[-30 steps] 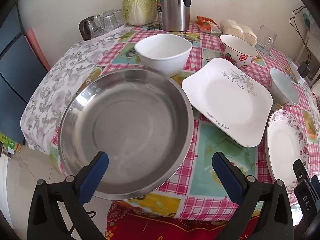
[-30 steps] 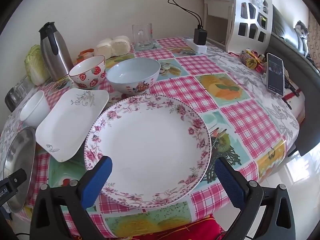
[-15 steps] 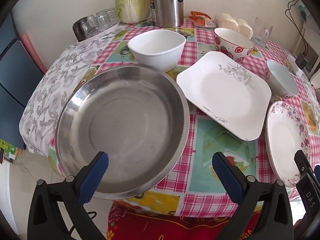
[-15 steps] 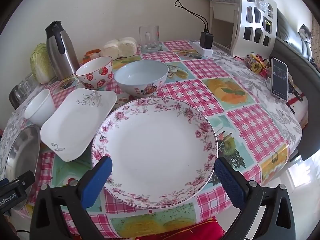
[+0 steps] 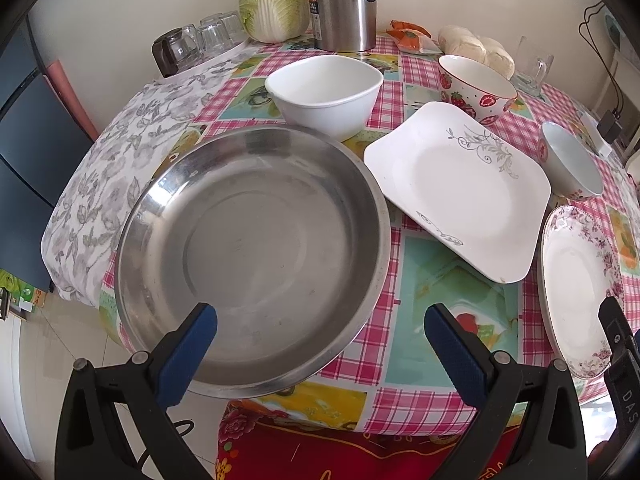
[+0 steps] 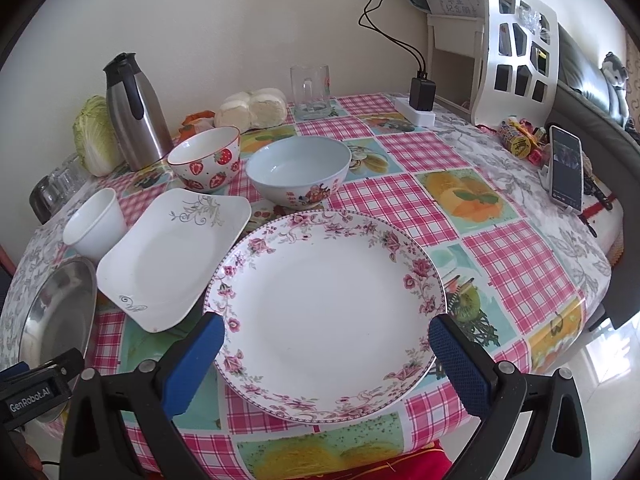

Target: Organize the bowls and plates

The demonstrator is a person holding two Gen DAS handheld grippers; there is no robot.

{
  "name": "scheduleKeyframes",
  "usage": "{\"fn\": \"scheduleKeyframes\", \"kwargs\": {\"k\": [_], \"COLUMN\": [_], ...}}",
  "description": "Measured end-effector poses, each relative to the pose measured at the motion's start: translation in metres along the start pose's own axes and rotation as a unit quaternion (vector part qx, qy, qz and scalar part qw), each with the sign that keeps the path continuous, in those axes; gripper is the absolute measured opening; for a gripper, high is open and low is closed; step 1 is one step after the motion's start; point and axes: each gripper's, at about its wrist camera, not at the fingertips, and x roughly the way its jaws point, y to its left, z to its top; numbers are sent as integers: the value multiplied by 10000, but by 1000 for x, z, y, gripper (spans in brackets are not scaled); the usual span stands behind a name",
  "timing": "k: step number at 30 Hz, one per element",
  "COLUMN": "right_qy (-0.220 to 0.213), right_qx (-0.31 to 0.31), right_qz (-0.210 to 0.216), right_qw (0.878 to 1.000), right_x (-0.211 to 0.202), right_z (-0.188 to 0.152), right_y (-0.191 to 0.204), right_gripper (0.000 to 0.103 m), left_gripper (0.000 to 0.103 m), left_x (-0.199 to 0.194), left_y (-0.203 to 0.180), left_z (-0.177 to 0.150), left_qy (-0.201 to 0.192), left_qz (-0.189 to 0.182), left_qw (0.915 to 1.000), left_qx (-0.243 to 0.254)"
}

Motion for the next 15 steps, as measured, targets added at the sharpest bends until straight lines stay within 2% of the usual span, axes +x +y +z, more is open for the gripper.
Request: {"fn": "scheduleKeyframes", "kwargs": {"k": [15], "right_qy": [-136], "right_qx": [-31], "right_qz": [16], "right_qw": [9999], "right_x": [-3], "right_z": [1], "right_y": [3], "right_gripper": [103], "left_gripper": [103], "left_x": [1], "left_y": [0], "left_z": [-1], "left_qy": [27], "left_qz": [-1], "left_qw": [10000], "left_qx": [-20]}}
